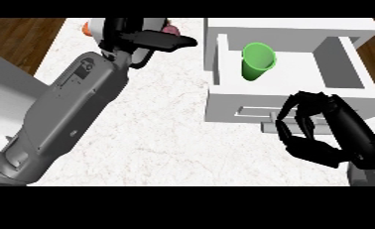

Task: Pick up the cup, place it into the drawer and close the drawer

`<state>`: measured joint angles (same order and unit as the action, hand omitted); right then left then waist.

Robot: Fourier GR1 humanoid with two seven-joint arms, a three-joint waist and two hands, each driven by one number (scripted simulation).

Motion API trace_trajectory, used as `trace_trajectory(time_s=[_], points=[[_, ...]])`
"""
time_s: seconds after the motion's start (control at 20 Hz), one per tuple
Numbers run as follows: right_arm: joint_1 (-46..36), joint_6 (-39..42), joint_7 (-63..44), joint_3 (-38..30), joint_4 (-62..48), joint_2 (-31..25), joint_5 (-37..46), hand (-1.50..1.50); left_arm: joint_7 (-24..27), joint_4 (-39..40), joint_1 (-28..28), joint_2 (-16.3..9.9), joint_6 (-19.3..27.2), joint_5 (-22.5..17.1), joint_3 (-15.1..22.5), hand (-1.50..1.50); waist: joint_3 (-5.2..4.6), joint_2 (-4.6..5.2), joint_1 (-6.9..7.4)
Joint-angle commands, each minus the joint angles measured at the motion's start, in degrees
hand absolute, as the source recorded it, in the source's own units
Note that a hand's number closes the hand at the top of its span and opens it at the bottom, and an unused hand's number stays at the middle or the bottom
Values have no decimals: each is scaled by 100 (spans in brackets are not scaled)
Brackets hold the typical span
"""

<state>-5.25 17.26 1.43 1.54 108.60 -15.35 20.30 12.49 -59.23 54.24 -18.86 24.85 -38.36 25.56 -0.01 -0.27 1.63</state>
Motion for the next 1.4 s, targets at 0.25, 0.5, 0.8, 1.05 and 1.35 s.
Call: trace_trajectory(time_s=[0.25, 0.5, 0.8, 1.05, 1.35], points=[[-488, -717, 564, 1153, -1572, -231, 2303, 150, -97, -1038, -1133, -713, -349, -111, -278, -150, 2, 13, 81], [-1407, -1533, 903, 1213, -3399, -3, 3100, 150, 264, -1286, -1876, -885, -671, -143, -491, -150, 4, 63, 101], [-2529, -2307, 1469, 889, -5690, 478, 3293, 150, 66, -1815, -2386, -1172, -833, -100, -772, -150, 8, 66, 34], [-3414, -2640, 1999, 402, -7284, 488, 3170, 150, 550, -1874, -2970, -1134, -1229, -2, -806, -150, 11, 114, 132], [-4356, -2398, 2283, -62, -8588, 124, 3031, 150, 470, -1928, -3111, -1286, -1502, -120, -1082, -150, 13, 161, 254]])
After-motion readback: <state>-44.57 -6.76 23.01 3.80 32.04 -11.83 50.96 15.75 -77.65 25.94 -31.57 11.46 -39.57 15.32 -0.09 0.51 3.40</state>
